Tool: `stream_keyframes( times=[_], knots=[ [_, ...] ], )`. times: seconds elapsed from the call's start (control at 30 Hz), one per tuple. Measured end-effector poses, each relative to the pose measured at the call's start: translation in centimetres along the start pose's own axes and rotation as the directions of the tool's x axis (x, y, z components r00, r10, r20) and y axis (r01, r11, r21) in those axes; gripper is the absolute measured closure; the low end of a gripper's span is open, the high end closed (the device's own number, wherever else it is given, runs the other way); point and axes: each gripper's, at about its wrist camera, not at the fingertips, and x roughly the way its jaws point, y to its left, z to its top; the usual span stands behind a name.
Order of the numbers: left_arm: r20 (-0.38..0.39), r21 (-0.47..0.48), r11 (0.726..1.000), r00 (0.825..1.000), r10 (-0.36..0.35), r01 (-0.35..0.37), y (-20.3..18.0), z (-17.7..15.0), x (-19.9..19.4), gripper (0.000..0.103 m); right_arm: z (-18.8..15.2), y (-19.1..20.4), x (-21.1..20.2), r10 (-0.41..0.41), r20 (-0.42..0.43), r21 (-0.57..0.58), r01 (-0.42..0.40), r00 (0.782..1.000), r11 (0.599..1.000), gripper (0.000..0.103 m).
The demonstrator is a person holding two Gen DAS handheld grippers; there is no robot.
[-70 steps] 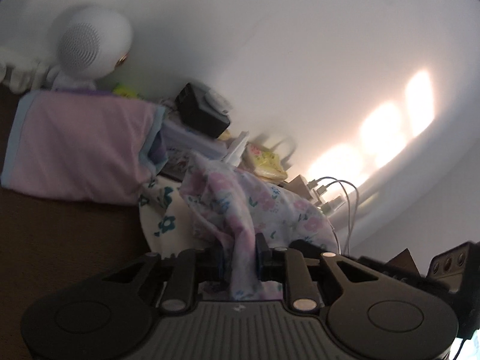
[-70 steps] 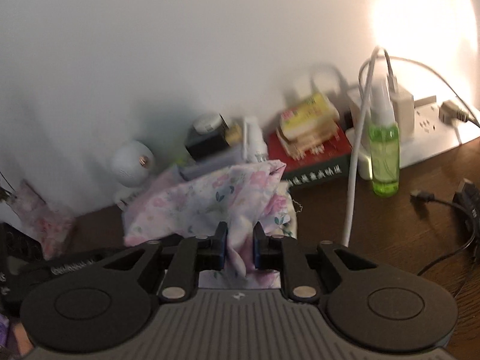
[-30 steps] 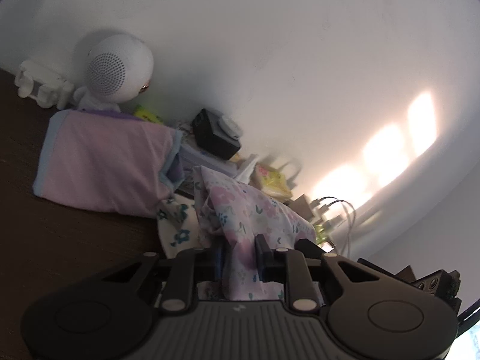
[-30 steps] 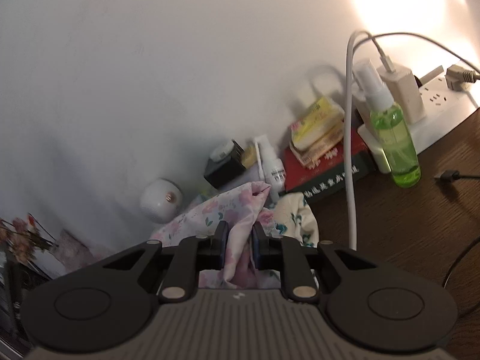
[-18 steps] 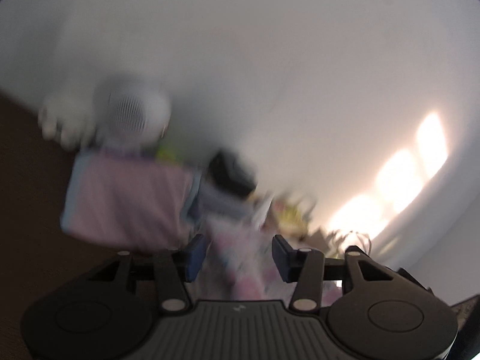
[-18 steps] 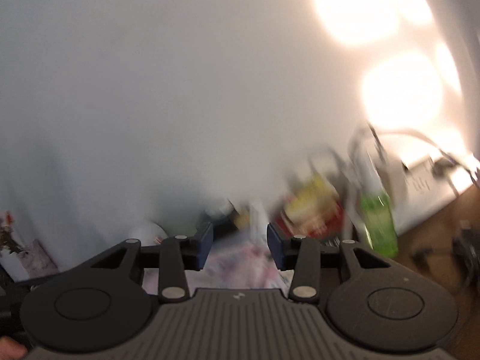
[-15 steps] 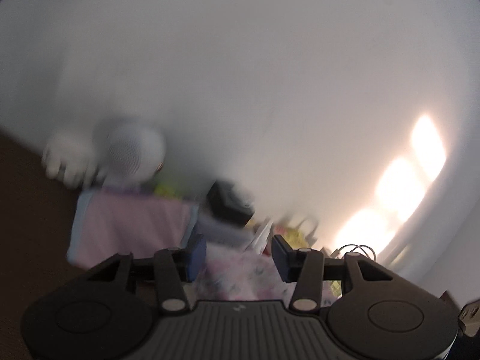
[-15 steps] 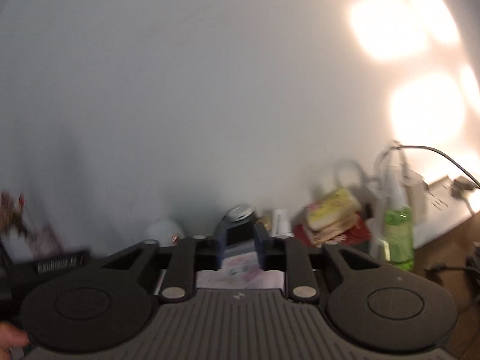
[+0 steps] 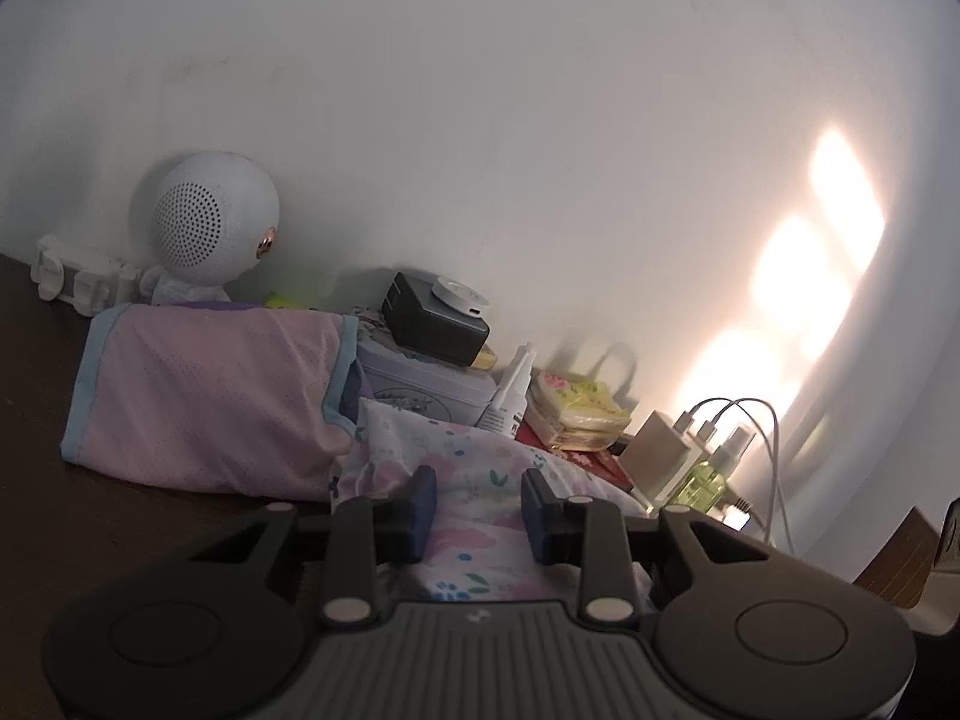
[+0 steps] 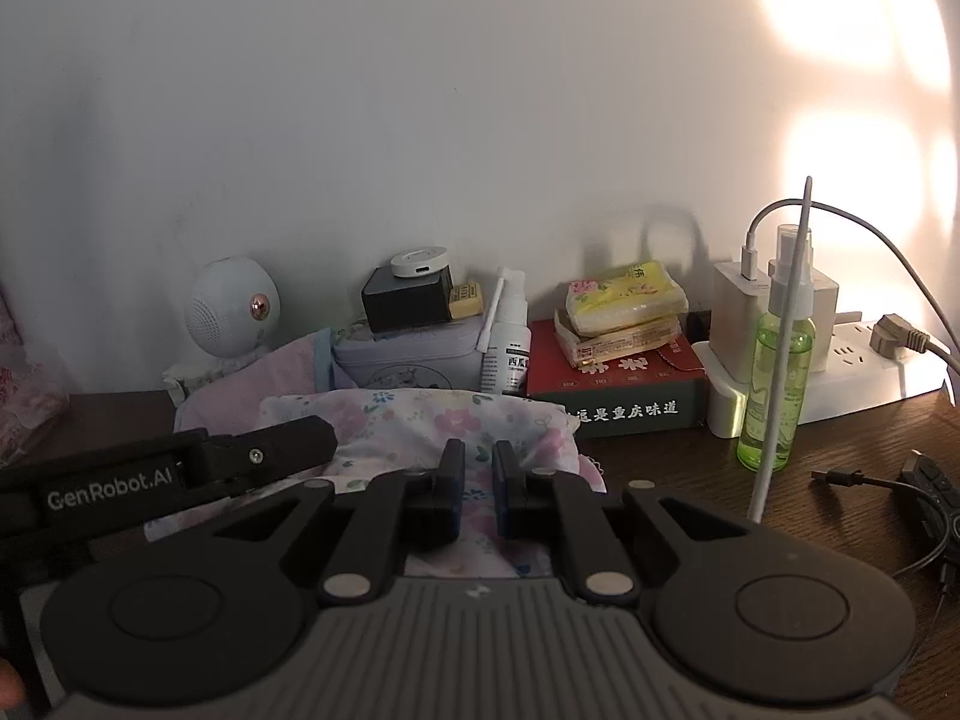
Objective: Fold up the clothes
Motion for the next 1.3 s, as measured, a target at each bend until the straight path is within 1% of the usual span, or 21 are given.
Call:
stream_keyframes(
  times=[0.1, 0.23, 0.3, 0.37, 0.43, 0.47, 0.53, 0.57, 0.63, 0.67, 0.7, 0.77, 0.8, 0.9, 0.93, 0.97, 1.0, 1.1, 1.2, 1.23, 1.3],
  knots=[
    [0.008, 0.008, 1.0, 1.0, 0.001, -0.001, -0.3, 0.2, -0.4, 0.071, 0.8, 0.0, -1.9, 0.005, 0.067, 0.006, -0.005, 0.998, 1.0, 0.093],
    [-0.004, 0.006, 1.0, 1.0, -0.001, 0.001, -0.4, 0.3, -0.3, 0.07, 0.4, -0.6, -0.6, -0.004, -0.012, 0.005, 0.004, 1.0, 1.0, 0.093],
    [-0.006, 0.018, 1.0, 1.0, 0.014, -0.014, -0.8, 0.3, -0.3, 0.069, 0.0, -0.7, -0.3, -0.007, -0.004, 0.011, 0.007, 1.0, 1.0, 0.093],
    [-0.01, 0.044, 0.999, 1.0, 0.027, -0.027, -1.5, 0.6, -0.5, 0.062, 0.7, -0.4, -0.9, -0.013, 0.003, -0.001, 0.013, 1.0, 1.0, 0.092],
    [0.002, 0.064, 0.997, 0.999, 0.045, -0.045, -2.4, 1.5, -1.6, 0.062, 1.7, 0.5, -3.3, -0.009, 0.038, -0.011, 0.01, 0.999, 1.0, 0.091],
    [0.026, 0.049, 0.998, 0.999, 0.039, -0.04, -2.8, 2.0, -2.7, 0.059, 2.3, 0.9, -4.5, -0.007, 0.056, -0.016, 0.008, 0.998, 1.0, 0.091],
    [0.054, 0.046, 0.999, 0.999, -0.008, 0.005, -3.7, 3.2, -5.2, 0.056, 3.3, 1.7, -6.9, -0.003, 0.091, -0.025, 0.006, 0.996, 1.0, 0.09],
    [0.061, 0.076, 0.997, 0.998, -0.027, 0.022, -4.4, 3.9, -6.5, 0.056, 3.8, 2.2, -8.1, -0.001, 0.109, -0.03, 0.004, 0.994, 1.0, 0.09],
    [0.074, 0.145, 0.989, 0.997, 0.001, -0.011, -6.3, 5.1, -9.1, 0.056, 4.9, 3.0, -10.6, 0.004, 0.144, -0.04, 0.002, 0.99, 0.999, 0.087],
    [0.079, 0.171, 0.984, 0.996, 0.031, -0.044, -7.2, 5.6, -10.4, 0.055, 5.4, 3.4, -11.8, 0.006, 0.161, -0.045, 0.001, 0.987, 0.999, 0.082],
    [0.078, 0.189, 0.98, 0.996, 0.053, -0.067, -8.0, 6.0, -11.8, 0.055, 5.9, 3.8, -13.0, 0.009, 0.179, -0.05, 0.0, 0.984, 0.999, 0.073],
    [0.062, 0.221, 0.972, 0.996, 0.072, -0.084, -9.1, 6.2, -14.8, 0.054, 6.9, 4.7, -15.4, 0.015, 0.21, -0.059, -0.003, 0.978, 0.998, 0.058],
    [0.06, 0.229, 0.969, 0.995, 0.082, -0.094, -9.6, 6.0, -16.2, 0.054, 6.6, 5.0, -16.6, 0.028, 0.204, -0.058, -0.017, 0.979, 0.998, 0.057],
    [0.044, 0.248, 0.958, 0.99, 0.137, -0.144, -10.2, 4.6, -20.2, 0.053, 5.1, 5.8, -19.6, 0.052, 0.166, -0.041, -0.046, 0.985, 0.998, 0.055],
    [0.034, 0.251, 0.954, 0.987, 0.158, -0.161, -10.2, 3.8, -21.4, 0.049, 4.5, 5.9, -20.6, 0.057, 0.148, -0.03, -0.053, 0.987, 0.998, 0.052],
    [0.021, 0.248, 0.953, 0.984, 0.176, -0.176, -10.0, 3.0, -22.5, 0.043, 3.5, 5.9, -21.3, 0.061, 0.126, -0.014, -0.06, 0.99, 0.998, 0.043],
    [0.007, 0.237, 0.954, 0.982, 0.19, -0.186, -9.6, 1.8, -23.6, 0.04, 2.3, 5.9, -21.9, 0.059, 0.101, -0.003, -0.059, 0.993, 0.998, 0.035],
    [-0.053, 0.201, 0.956, 0.972, 0.229, -0.214, -8.1, -2.4, -26.1, 0.038, -1.5, 6.0, -23.6, 0.058, 0.02, 0.015, -0.059, 0.998, 0.998, 0.03],
    [-0.117, 0.198, 0.95, 0.956, 0.27, -0.244, -6.2, -6.7, -28.0, 0.038, -6.5, 5.6, -24.8, 0.085, -0.044, 0.065, -0.082, 0.995, 0.994, 0.019],
    [-0.13, 0.203, 0.944, 0.948, 0.291, -0.261, -5.5, -7.9, -28.6, 0.038, -8.2, 5.5, -25.1, 0.08, -0.064, 0.081, -0.075, 0.995, 0.994, 0.019],
    [-0.154, 0.208, 0.93, 0.929, 0.337, -0.303, -4.1, -10.3, -29.6, 0.038, -11.2, 6.4, -26.0, 0.054, -0.11, 0.05, -0.049, 0.992, 0.998, 0.016]
  ],
)
